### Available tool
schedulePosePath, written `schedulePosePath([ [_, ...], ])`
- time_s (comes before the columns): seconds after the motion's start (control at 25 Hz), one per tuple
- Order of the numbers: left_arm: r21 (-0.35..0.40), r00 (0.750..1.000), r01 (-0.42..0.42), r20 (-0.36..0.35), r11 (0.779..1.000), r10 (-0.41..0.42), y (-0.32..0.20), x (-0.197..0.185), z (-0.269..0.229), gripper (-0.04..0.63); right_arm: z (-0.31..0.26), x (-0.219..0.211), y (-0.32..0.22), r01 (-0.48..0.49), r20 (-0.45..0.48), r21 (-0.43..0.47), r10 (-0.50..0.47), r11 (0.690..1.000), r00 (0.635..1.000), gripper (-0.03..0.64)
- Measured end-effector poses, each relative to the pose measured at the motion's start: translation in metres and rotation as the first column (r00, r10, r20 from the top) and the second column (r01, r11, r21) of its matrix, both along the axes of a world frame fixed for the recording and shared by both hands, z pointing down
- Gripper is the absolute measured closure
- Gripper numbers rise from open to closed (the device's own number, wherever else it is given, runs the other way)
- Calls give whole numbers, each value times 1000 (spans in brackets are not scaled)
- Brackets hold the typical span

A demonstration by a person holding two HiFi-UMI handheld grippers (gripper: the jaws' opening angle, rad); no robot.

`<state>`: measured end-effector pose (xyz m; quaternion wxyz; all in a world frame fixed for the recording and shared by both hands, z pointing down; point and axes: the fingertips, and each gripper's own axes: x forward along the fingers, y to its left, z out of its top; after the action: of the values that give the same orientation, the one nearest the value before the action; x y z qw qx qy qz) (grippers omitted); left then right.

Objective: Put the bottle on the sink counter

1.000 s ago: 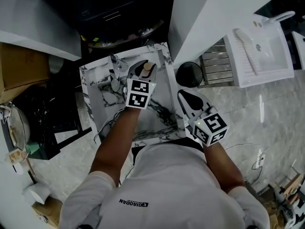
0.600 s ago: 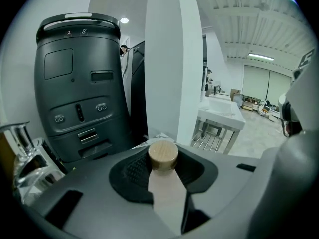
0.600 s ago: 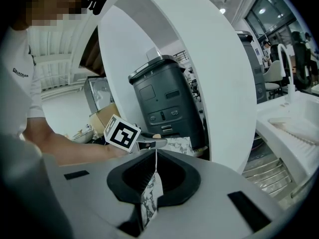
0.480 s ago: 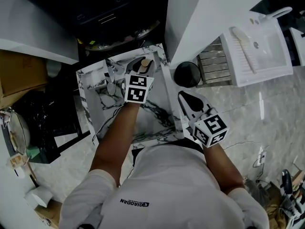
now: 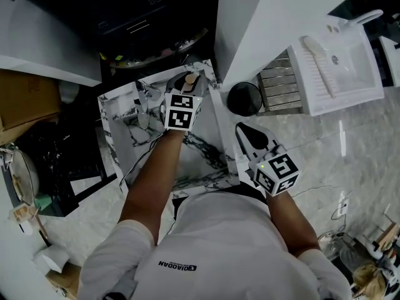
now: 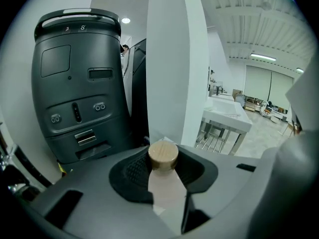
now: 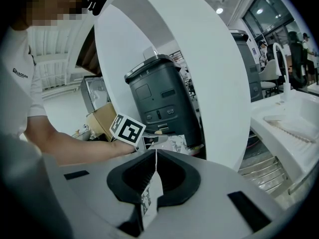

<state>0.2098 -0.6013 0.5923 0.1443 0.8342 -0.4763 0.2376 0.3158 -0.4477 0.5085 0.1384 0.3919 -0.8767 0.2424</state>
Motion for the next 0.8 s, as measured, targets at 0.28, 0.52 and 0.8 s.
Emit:
schedulePosePath([
  [0.28, -2, 1000, 14, -1, 1000, -14, -8, -2, 9, 462, 4, 4, -1, -9, -6, -12, 9, 1000, 1000, 575],
  [0.52, 9, 1000, 2, -3, 1000, -2, -10, 6, 7, 462, 8, 8, -1, -19, -6, -18, 19, 1000, 1000, 575],
  [0.8, 29, 1000, -4, -3, 1000, 4, -10, 11, 8, 462, 9, 10, 2, -20, -6, -20, 20, 1000, 1000, 575],
])
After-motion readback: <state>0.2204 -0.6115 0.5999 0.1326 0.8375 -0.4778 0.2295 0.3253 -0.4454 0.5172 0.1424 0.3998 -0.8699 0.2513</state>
